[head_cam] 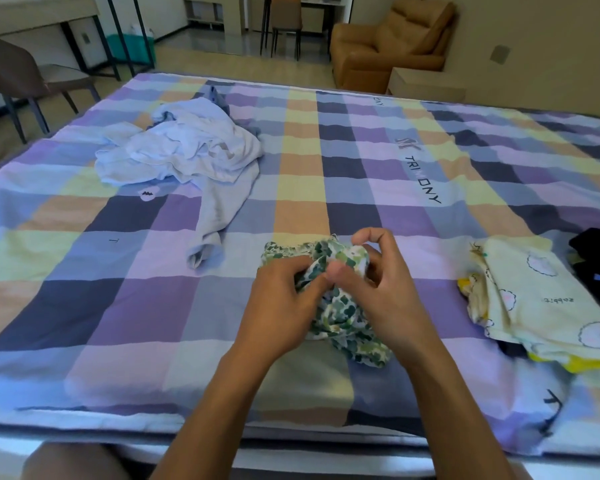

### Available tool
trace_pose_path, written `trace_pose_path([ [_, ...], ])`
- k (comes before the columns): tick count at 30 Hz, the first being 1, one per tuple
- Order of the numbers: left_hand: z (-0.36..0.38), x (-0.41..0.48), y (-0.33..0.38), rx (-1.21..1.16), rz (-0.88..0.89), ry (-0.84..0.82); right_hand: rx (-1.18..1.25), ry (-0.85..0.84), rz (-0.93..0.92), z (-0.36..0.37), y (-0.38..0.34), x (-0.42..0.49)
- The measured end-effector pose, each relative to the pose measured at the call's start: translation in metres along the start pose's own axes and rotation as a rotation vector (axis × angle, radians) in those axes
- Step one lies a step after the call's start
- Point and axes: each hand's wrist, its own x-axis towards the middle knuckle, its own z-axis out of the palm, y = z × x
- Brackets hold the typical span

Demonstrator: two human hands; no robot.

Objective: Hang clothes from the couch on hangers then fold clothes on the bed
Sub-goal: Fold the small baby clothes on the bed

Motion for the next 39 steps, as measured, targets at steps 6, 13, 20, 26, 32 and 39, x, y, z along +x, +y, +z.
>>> trace_pose_path([
  [6, -0.009, 0.001, -0.006, -0.372, -0.157, -0.014, -0.068, 0.207, -0.064, -0.004, 0.01, 0.005],
  [13, -0.004, 0.001, 0.003, -0.907, -0.581, -0.004, -0.349, 0.242, -0.174, 0.003, 0.018, 0.004],
  [20, -0.016, 0.006, 0.003, -1.075, -0.685, 0.041, -0.488, 0.349, -0.202, -0.014, 0.016, -0.003],
  [26, -0.009, 0.004, 0.011, -1.055, -0.653, -0.022, -0.706, -0.015, -0.379, 0.003, -0.013, -0.013],
  [32, -0.009, 0.0, 0.004, -1.115, -0.63, -0.017, -0.901, -0.143, -0.204, 0.004, 0.002, -0.014],
  [39, -0.015, 0.002, -0.013, -0.484, -0.328, 0.198, -0.415, -0.133, -0.158, -0.013, 0.001, -0.009],
])
